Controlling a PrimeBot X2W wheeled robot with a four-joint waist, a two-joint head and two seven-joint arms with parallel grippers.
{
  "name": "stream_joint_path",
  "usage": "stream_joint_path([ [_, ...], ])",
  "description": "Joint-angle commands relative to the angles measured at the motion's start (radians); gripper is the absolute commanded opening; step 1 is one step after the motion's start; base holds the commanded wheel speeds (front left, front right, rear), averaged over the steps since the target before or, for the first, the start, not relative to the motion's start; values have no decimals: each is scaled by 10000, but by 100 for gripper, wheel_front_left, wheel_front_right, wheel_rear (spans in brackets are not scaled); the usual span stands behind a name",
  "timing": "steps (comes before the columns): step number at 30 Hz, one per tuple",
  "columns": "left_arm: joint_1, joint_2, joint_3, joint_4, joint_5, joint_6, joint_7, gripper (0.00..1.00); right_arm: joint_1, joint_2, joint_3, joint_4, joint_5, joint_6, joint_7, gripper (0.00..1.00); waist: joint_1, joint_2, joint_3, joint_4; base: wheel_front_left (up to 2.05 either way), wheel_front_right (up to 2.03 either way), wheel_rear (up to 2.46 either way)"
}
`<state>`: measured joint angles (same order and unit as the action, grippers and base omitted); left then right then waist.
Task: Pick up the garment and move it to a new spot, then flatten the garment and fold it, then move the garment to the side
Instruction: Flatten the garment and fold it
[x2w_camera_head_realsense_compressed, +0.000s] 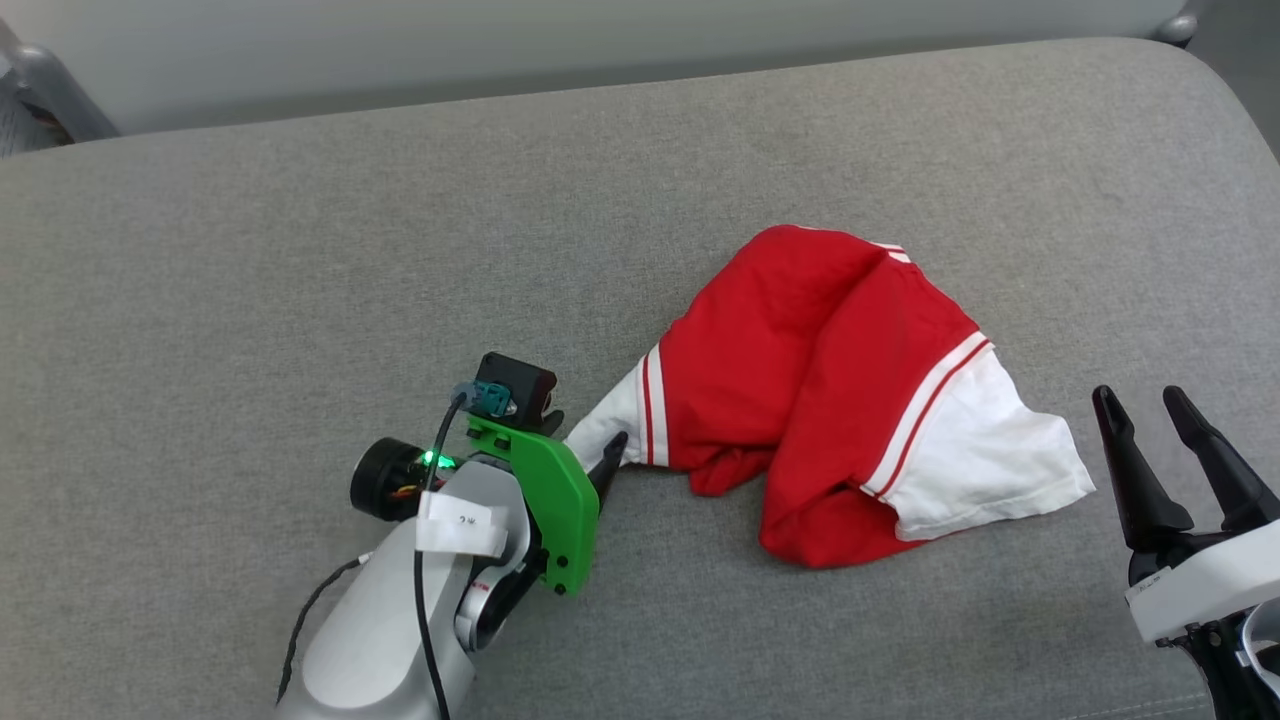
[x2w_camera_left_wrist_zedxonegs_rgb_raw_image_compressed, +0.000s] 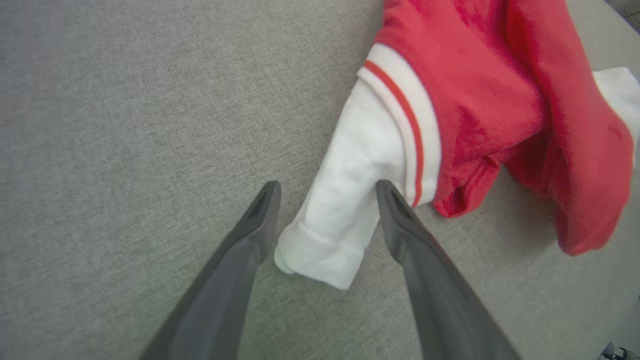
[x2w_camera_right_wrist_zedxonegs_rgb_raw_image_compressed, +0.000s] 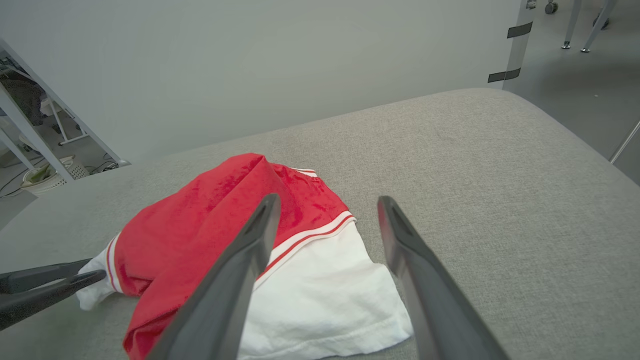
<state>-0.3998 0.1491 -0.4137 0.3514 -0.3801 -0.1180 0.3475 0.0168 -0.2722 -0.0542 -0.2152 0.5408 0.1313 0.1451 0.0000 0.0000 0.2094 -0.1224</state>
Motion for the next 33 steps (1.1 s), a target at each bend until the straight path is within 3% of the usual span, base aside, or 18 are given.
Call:
stream_joint_path([
  [1,-291,112,-33,177,183,49,-36,100,-26,74,11,-36,-23,-6,-11,100,0,0,317,-260,0,0,0],
  [7,-811,38,-278,1168,310,15,-291,100,-125,154,141,34,-24,-6,-114,100,0,0,654,-362,0,0,0],
  [9,-913,-12,-385,1495,237,-19,-400,0,-170,163,194,80,-22,-6,-141,100,0,0,712,-373,0,0,0],
  [13,-1053,-33,-514,1879,96,-66,-916,0,-219,165,270,187,-25,-6,-180,100,0,0,736,-314,0,0,0],
  [15,-1113,-29,-351,1930,7,-56,-1909,0,-182,146,265,337,-35,-6,-199,100,0,0,510,-110,0,0,0],
  [16,-1115,44,-80,1678,16,122,-2879,0,-136,121,310,440,-27,-6,-174,100,0,0,249,83,0,0,0],
  [24,-959,595,579,-88,386,808,-5025,0,153,70,437,705,32,-6,-52,100,0,0,-378,711,0,0,0],
  [30,-328,1167,1153,-1702,747,1434,-5835,0,265,98,527,838,56,-6,-25,100,0,0,-559,1100,0,0,0],
  [33,396,1402,1187,-1676,745,1557,-5609,0,245,97,610,909,62,-6,3,100,0,0,-539,1205,0,0,0],
])
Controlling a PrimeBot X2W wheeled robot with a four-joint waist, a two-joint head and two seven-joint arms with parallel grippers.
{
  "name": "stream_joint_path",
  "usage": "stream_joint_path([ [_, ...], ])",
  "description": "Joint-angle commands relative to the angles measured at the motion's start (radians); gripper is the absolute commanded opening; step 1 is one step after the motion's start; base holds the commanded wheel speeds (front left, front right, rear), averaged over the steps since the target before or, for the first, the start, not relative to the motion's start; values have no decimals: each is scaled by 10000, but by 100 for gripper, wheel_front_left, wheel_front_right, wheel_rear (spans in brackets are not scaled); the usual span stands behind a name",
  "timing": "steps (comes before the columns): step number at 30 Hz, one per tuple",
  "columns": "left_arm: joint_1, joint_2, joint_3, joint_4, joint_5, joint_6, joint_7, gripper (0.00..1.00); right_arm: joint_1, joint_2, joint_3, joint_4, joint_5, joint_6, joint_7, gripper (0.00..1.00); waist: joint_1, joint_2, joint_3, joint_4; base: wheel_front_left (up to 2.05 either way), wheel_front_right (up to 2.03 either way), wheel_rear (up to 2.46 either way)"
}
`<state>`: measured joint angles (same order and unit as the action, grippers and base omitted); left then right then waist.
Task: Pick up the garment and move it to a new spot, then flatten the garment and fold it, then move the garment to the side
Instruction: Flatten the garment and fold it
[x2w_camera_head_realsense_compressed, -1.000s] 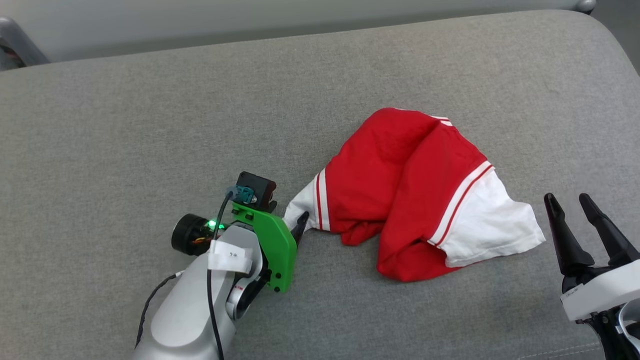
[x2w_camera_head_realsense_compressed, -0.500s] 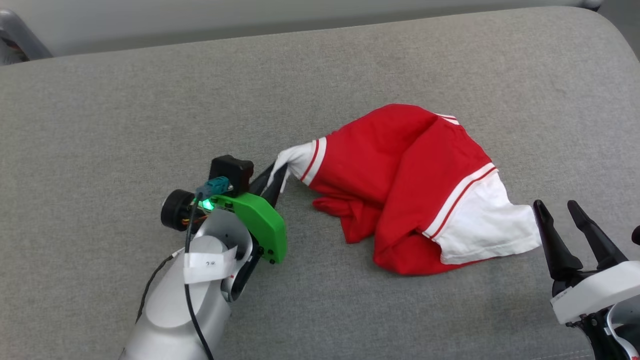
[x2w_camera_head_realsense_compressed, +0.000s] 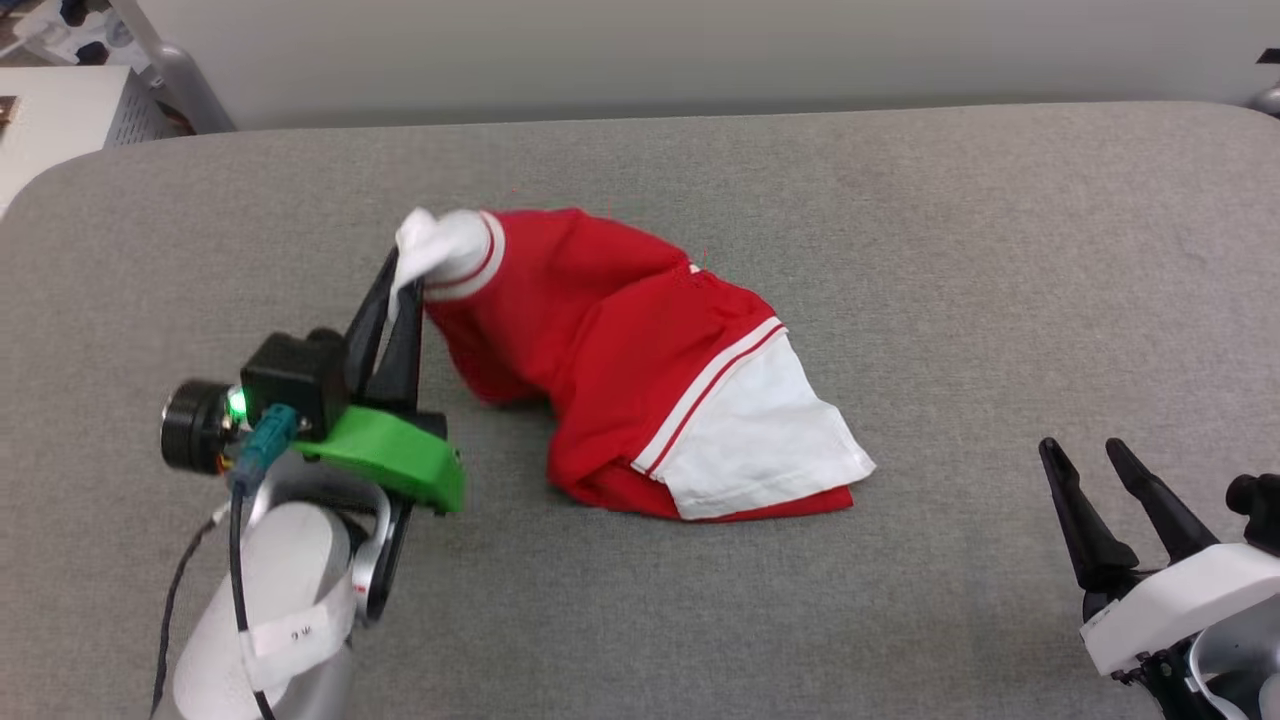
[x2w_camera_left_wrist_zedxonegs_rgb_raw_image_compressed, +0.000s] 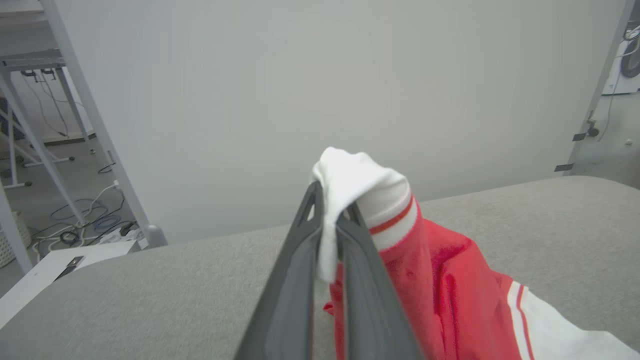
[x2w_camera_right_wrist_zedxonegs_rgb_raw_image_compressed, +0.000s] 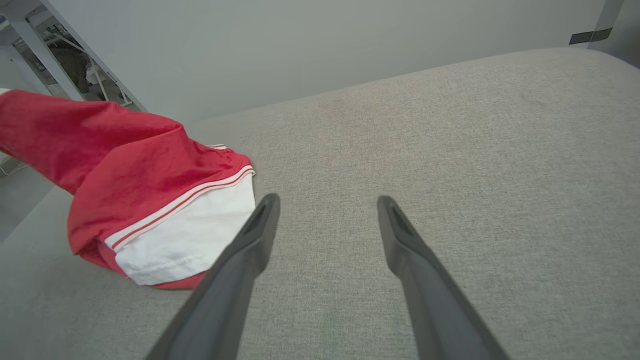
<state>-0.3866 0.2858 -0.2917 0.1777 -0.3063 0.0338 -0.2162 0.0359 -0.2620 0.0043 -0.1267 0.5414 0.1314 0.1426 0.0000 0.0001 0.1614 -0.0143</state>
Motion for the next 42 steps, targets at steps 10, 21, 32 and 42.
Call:
stream_joint_path([
  [10,1184,405,-210,2096,-421,-220,1190,0,-260,-5,320,180,127,-7,95,100,0,-1,405,243,0,0,0],
  [21,932,258,-814,4151,-475,-610,2153,44,-369,-74,290,369,169,-7,158,100,0,-1,412,349,0,0,0],
  [32,848,-69,-668,3803,-654,-517,638,100,-57,-148,216,363,203,-7,417,100,0,-1,-402,770,0,0,0],
  [42,1785,-546,-504,4,-419,-640,-448,100,-842,-1252,1295,406,-59,-7,3388,100,0,-1,-189,1873,0,0,0],
])
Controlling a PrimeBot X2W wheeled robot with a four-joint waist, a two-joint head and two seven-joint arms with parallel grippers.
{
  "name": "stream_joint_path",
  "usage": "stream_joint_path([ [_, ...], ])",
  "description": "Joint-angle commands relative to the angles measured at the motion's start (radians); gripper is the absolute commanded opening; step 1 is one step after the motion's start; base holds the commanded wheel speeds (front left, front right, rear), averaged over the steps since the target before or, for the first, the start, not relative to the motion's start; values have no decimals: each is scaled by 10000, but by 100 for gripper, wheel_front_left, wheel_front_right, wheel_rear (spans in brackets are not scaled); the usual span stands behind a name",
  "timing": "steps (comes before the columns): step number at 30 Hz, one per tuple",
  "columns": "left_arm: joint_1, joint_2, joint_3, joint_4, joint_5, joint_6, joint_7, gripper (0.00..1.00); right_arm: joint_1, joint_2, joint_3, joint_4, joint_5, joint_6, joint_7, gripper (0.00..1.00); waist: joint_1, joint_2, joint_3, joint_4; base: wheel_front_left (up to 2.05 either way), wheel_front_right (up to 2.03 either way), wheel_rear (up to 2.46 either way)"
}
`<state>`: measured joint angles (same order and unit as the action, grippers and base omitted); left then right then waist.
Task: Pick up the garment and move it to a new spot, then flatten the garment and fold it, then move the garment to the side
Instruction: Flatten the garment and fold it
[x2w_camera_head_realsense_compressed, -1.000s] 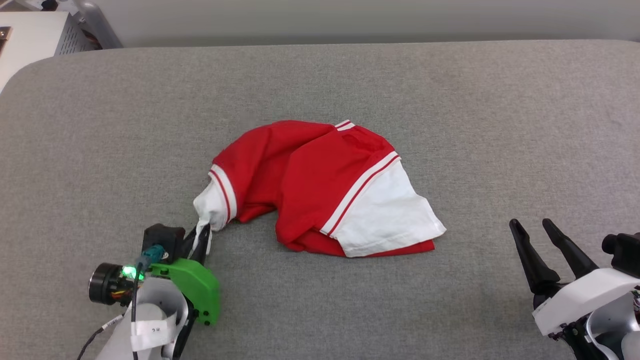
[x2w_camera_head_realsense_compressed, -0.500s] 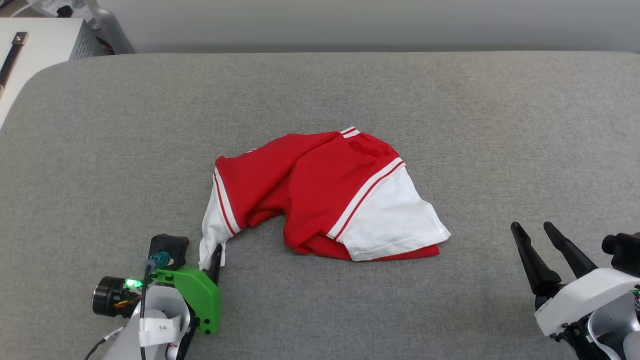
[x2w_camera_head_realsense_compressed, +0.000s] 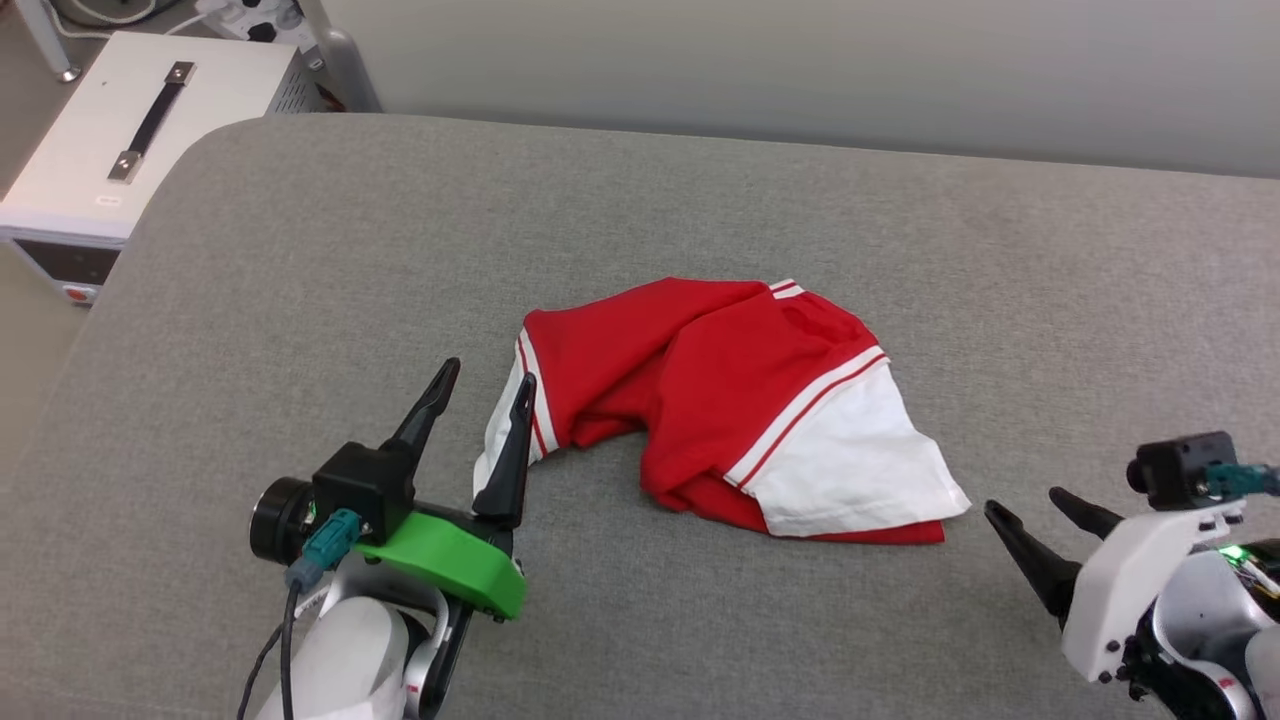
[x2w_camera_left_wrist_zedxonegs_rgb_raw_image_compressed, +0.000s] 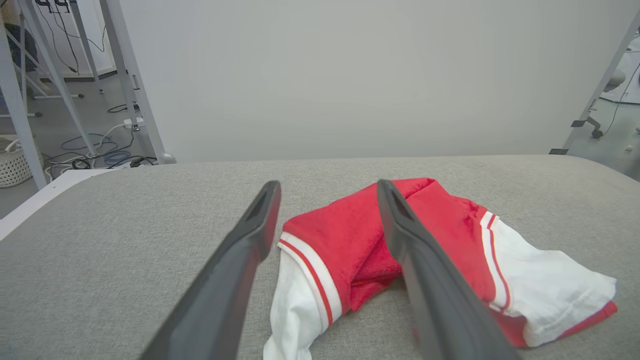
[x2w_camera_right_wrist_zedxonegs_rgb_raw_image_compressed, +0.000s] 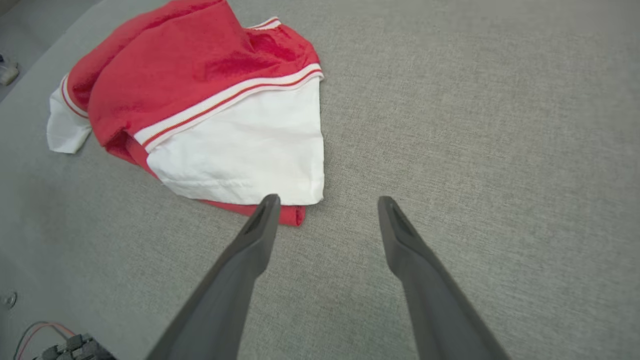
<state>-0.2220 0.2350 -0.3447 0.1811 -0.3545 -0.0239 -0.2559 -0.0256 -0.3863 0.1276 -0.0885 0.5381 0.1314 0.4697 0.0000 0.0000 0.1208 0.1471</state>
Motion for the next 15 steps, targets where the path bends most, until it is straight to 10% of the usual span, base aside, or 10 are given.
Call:
stream_joint_path([
  [1,155,-59,9,-92,85,-75,-53,100,-428,-45,161,113,-9,-7,473,100,0,0,279,333,0,0,0],
  [6,128,-347,-99,-64,189,-148,-56,100,-1859,-30,540,1466,-376,-7,2691,100,0,0,701,947,0,0,0],
  [15,-15,-578,25,94,340,-244,-58,100,-2528,212,472,2560,-1067,-7,3185,100,0,0,1107,1415,0,0,0],
])
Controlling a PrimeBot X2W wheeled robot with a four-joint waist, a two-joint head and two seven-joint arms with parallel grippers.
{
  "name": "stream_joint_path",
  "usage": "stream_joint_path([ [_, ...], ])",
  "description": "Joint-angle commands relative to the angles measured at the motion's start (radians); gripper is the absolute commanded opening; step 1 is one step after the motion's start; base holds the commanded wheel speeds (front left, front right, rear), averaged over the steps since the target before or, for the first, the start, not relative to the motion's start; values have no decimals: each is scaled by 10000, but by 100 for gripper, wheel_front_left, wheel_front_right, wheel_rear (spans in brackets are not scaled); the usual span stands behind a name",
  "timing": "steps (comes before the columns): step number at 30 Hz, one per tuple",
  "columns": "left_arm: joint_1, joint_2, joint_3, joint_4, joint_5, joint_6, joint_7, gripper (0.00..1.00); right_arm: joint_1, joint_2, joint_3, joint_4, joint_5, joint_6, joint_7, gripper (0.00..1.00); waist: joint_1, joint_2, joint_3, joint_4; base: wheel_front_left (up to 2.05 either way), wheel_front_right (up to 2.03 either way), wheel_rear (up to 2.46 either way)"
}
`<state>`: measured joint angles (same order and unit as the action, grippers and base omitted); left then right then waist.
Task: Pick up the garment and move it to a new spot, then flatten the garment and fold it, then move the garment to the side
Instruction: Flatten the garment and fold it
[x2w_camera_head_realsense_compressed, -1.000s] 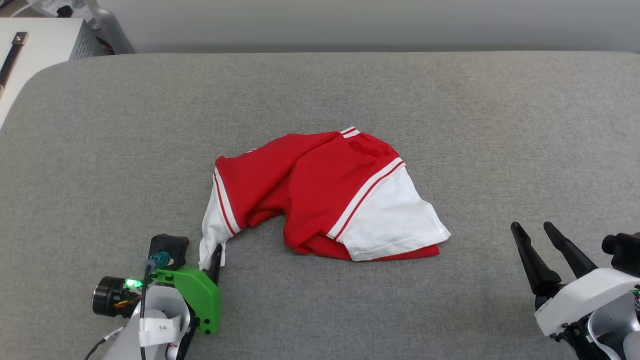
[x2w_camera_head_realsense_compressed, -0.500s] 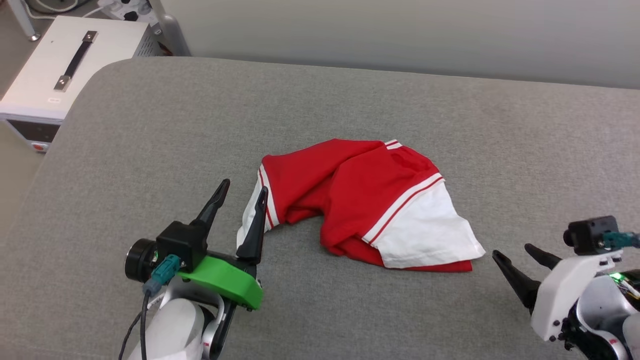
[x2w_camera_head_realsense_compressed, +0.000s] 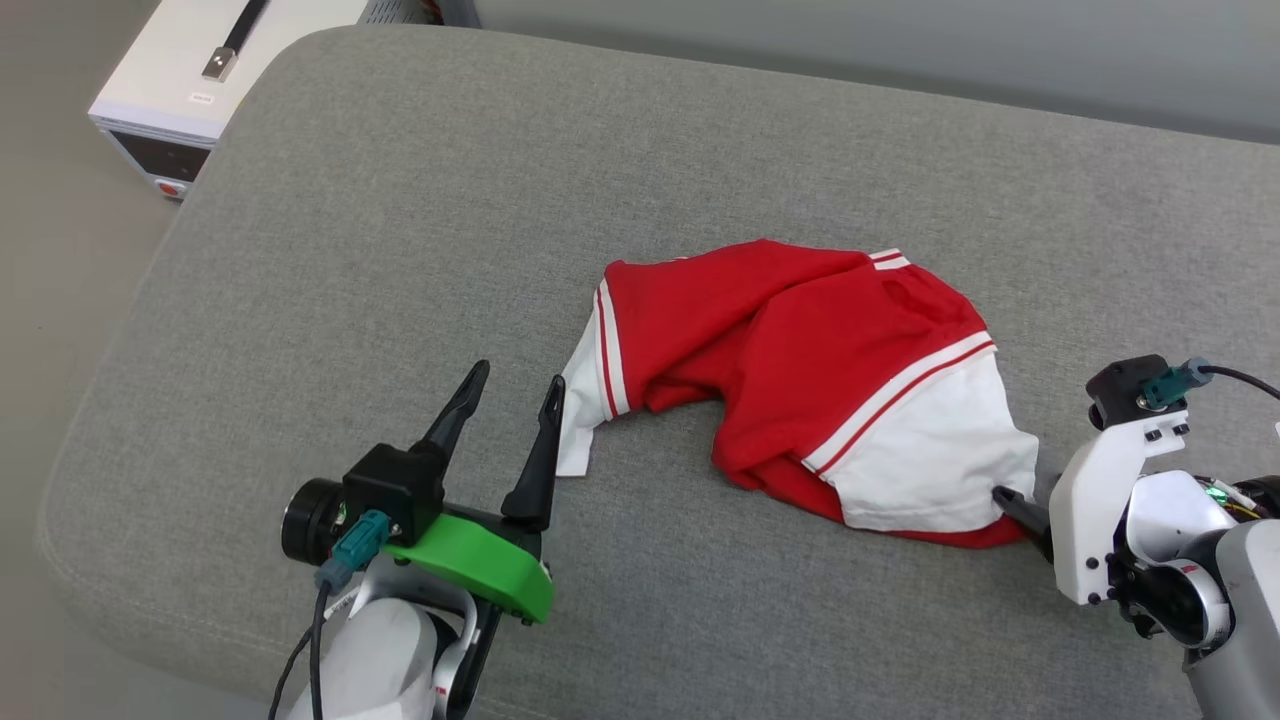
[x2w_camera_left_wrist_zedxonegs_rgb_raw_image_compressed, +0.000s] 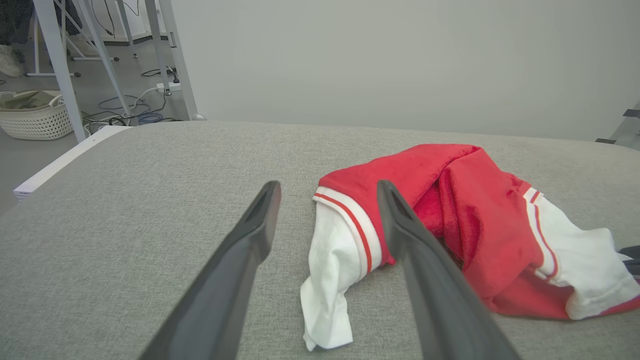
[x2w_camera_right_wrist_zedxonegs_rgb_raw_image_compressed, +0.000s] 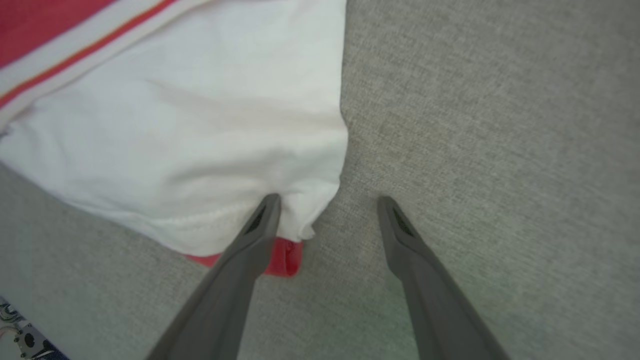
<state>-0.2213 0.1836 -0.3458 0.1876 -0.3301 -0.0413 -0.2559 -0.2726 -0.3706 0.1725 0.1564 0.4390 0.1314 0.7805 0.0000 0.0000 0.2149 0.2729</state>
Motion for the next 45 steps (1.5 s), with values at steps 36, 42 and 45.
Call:
stream_joint_path([
  [36,-20,-85,208,744,253,-363,-49,100,1362,-3201,-1754,190,-200,-7,-576,0,0,0,-88,-1144,0,0,0],
  [42,-266,-87,165,839,231,-354,-39,100,429,-3336,-1166,1608,-826,-7,-1515,0,0,0,196,-1198,0,0,0],
  [45,-370,-99,140,922,211,-341,-38,100,-55,-3172,-942,2186,-961,-7,-1996,44,0,0,194,-1270,0,0,0],
])
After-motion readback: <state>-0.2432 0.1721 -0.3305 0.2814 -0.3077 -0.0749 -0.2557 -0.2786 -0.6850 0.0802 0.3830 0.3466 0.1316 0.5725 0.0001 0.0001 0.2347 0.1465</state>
